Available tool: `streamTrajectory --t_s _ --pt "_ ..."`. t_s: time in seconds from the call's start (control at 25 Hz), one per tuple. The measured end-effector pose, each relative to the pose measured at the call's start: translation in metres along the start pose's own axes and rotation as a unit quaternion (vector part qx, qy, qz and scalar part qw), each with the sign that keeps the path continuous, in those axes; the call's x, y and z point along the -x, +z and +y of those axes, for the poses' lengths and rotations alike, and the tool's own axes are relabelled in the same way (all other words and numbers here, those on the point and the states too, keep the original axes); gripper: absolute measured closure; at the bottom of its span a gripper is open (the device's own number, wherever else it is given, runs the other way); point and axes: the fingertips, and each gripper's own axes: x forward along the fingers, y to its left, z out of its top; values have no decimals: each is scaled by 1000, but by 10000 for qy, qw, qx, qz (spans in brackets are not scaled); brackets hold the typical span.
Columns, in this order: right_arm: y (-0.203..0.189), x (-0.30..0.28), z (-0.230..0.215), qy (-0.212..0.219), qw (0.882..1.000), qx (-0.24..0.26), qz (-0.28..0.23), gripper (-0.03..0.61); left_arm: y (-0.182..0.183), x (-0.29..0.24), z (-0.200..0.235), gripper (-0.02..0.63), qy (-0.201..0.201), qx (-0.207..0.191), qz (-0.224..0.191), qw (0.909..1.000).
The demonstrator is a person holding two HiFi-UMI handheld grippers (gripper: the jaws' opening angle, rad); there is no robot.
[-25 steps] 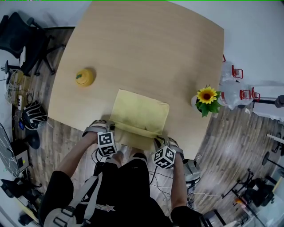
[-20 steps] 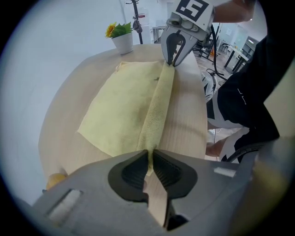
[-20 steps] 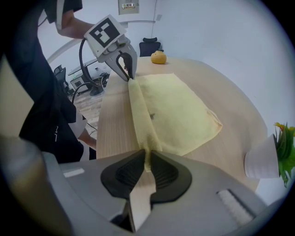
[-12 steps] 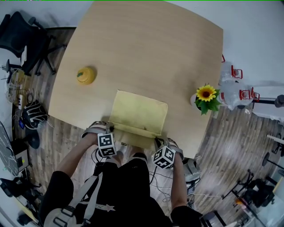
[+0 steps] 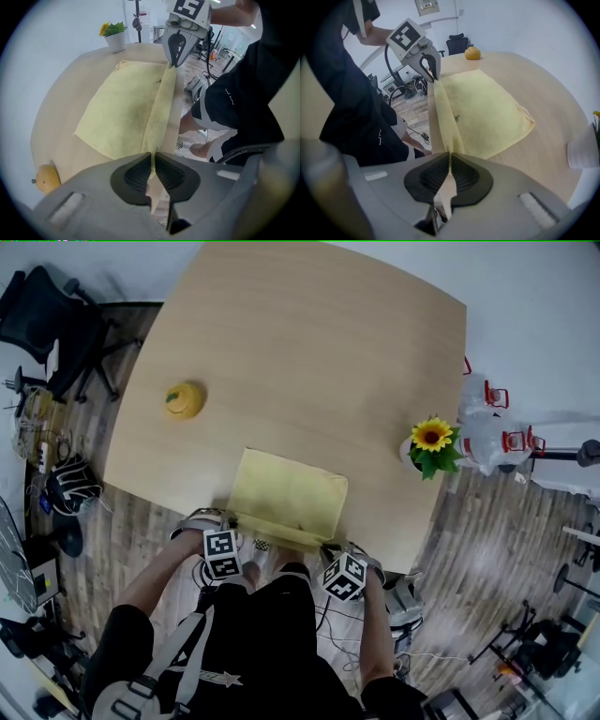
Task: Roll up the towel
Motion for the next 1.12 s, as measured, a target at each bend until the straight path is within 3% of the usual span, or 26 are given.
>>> streamTrajectory --t_s 1.12 --pt "15 11 -45 -196 9994 -157 -220 554 10 4 35 572 74 197 27 9998"
